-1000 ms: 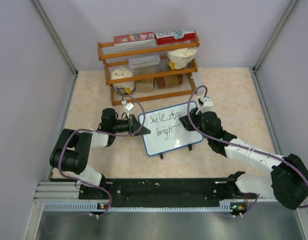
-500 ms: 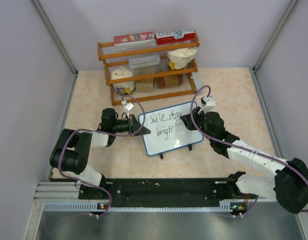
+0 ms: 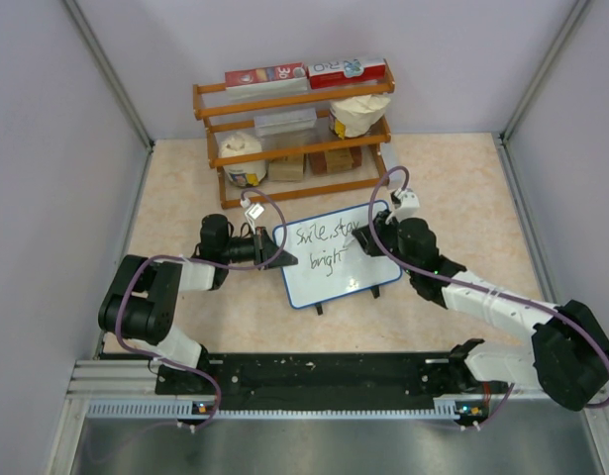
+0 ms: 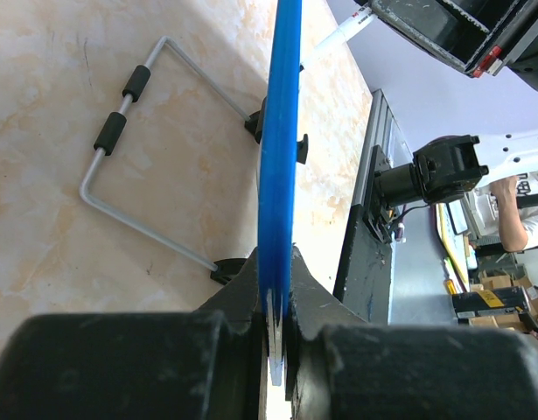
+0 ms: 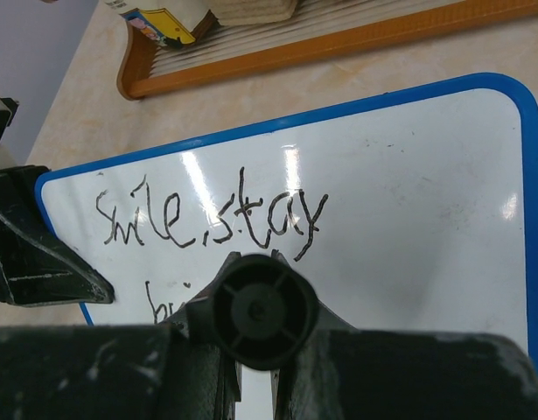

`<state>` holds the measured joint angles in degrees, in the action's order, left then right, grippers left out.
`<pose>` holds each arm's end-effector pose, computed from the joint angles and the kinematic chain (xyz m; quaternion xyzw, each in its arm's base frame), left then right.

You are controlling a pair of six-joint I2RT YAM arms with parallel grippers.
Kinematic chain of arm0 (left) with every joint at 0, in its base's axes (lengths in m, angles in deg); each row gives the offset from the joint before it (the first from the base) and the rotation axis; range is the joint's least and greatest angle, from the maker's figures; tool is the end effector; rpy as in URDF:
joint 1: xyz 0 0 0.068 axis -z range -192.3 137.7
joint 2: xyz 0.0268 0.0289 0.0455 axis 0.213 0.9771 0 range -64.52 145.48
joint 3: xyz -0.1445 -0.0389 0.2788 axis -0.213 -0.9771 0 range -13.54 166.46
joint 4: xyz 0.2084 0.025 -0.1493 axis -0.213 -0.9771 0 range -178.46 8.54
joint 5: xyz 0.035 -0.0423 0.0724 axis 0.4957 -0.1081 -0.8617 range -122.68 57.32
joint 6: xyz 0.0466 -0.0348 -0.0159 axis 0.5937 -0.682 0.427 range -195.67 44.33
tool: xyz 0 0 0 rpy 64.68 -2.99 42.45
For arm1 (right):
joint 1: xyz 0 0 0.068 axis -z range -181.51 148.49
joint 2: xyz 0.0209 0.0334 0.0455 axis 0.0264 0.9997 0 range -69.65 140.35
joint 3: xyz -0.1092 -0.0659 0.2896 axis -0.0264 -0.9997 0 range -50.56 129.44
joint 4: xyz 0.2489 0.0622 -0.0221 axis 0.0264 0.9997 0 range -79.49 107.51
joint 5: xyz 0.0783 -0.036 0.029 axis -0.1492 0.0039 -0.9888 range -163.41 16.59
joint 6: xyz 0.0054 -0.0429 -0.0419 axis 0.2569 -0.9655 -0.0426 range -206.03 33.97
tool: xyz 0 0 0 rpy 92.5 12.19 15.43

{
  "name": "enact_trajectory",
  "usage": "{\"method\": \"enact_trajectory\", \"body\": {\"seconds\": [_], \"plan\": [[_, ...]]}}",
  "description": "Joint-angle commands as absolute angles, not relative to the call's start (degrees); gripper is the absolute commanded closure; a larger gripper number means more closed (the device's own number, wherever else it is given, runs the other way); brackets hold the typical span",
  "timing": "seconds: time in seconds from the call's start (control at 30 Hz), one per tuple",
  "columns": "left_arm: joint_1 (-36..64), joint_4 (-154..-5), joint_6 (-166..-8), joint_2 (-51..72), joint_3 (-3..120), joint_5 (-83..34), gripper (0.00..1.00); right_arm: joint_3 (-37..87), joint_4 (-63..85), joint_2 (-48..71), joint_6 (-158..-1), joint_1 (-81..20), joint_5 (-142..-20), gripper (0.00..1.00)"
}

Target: Write a sentence on the whiteboard

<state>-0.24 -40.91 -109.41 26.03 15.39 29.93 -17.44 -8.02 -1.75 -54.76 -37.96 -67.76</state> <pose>0.2640 -0.0968 0.2049 0.1563 0.7472 -0.5827 0.2788 0.2033 0.1446 0.2785 -0.0065 0.7995 0.3011 0.5196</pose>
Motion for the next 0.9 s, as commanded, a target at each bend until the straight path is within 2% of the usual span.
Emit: {"method": "enact_trajectory", "body": {"seconds": [0.0, 0.87], "plan": [[-0.2, -42.9, -106.4, 27.2, 15.1, 26.0, 1.00, -16.8, -9.2, -1.4, -55.0, -37.5, -67.8, 1.00], [-0.2, -42.9, -106.4, 27.1, 15.1, 25.9, 1.00, -23.8, -8.8, -3.4, -54.1, -37.5, -69.1, 1.00]]}}
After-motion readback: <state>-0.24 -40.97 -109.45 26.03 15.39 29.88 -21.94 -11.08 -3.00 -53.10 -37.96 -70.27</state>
